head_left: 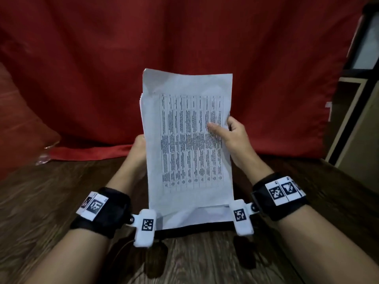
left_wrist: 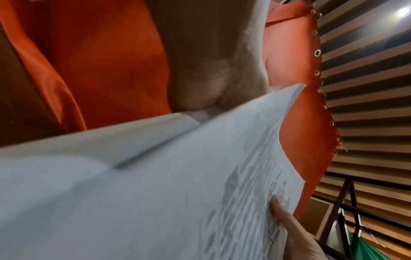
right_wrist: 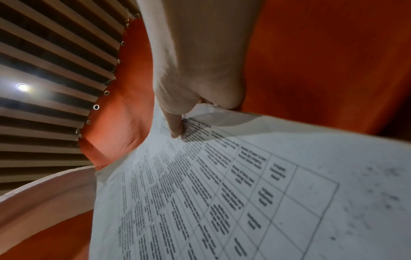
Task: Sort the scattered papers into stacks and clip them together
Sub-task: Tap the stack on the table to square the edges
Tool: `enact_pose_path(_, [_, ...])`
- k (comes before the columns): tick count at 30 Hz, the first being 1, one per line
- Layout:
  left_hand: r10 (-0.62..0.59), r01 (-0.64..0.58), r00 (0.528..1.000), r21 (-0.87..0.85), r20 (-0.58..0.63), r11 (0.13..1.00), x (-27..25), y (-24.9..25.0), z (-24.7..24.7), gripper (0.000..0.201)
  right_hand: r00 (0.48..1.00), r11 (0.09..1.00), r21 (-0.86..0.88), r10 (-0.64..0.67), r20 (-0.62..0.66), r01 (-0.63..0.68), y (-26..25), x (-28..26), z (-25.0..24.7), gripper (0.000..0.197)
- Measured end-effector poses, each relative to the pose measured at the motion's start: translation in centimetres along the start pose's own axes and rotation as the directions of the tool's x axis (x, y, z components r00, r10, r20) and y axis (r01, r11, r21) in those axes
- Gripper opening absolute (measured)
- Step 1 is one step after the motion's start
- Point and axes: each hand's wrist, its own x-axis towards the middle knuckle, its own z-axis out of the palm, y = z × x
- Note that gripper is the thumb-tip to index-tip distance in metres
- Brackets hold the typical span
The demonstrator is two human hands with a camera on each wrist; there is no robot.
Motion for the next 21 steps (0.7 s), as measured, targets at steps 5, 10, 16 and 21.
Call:
enact_pose_path(5, [0.002,-0.003,0.999,-0.016,-0.046,1.0,0.7,-0.4,-0.6,0.011,0.999,0.998,-0.031,-0.048,0.026,0.049,0.7,-0.9,-1.0,0.023])
enact_pose_path(10, [-0.201,0.165,0.972,-0.26,-0.119,0.951,0.2,-1.4,-0.2,0.04,0.987,0.987,-0.071,-0.149,-0.06,0.145,2.2,-1.5,-0.2,0.024])
enact_pose_path(16, [-0.032,-0.006,0.996,-0.452,-0.077,0.892,-1.6,-1.0,0.5,0.073,0.972,0.974,-0.14,-0.194,-0.134,0.175,3.5,-2.0,-0.3,0.025])
enact_pose_path(21, [0.137,-0.173,0.963,-0.143,-0.231,0.975,-1.0,-1.0,0.8,0.03,0.985,0.992,-0.025,-0.125,-0.121,0.123,3.6,-2.1,-0.2,0.055])
